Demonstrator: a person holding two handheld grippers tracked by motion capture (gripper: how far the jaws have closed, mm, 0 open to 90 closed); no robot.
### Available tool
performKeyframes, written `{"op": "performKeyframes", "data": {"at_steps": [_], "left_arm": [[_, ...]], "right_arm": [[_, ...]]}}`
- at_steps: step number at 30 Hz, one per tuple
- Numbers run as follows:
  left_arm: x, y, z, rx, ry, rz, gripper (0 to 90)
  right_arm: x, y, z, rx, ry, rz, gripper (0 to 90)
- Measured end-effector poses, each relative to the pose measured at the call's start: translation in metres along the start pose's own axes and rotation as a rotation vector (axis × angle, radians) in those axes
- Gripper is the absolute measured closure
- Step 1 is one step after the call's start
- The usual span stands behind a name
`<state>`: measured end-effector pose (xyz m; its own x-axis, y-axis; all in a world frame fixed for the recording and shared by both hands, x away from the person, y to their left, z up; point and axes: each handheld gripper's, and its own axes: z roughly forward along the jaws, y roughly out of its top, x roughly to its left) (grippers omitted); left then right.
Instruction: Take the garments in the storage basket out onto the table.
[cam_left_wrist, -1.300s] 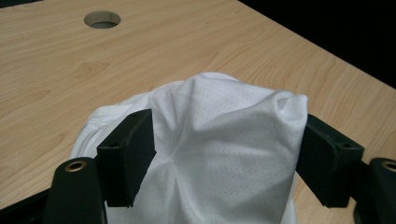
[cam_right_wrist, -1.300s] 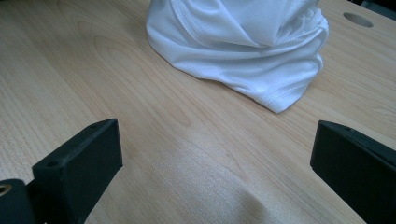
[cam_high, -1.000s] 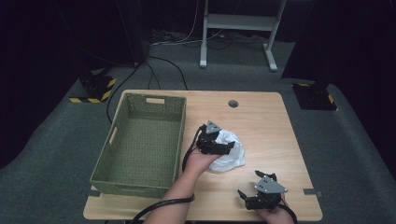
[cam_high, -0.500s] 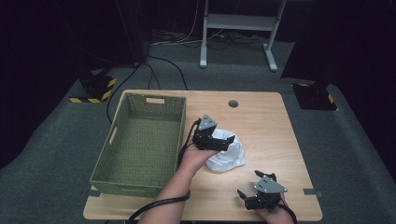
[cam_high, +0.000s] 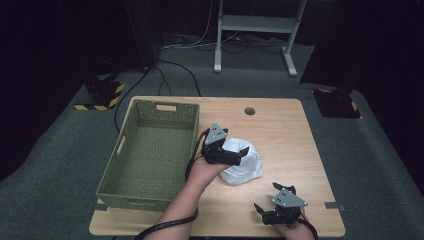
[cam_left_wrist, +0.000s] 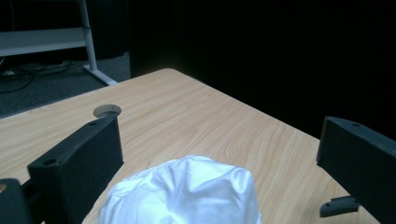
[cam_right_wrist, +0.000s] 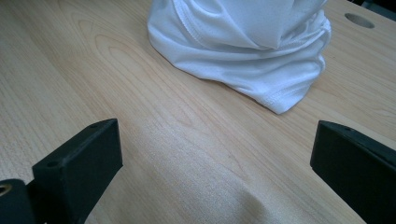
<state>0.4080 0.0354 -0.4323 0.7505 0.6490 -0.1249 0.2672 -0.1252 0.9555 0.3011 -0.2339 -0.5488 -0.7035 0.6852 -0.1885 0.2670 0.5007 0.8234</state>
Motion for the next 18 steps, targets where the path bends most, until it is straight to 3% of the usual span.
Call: {"op": "performKeyframes", "data": {"at_steps": [9, 18], "left_arm": [[-0.011, -0.002, -0.024, -0.013, 0.062, 0.022, 0.4], [-0.026, -0.008, -0.044, 0.024, 0.095, 0.053, 0.5]], "right_arm": [[0.0, 0.0, 0.0, 0.001, -0.006, -0.006, 1.7], [0.001, 0.0, 0.0, 0.001, -0.009, -0.007, 1.7]]}}
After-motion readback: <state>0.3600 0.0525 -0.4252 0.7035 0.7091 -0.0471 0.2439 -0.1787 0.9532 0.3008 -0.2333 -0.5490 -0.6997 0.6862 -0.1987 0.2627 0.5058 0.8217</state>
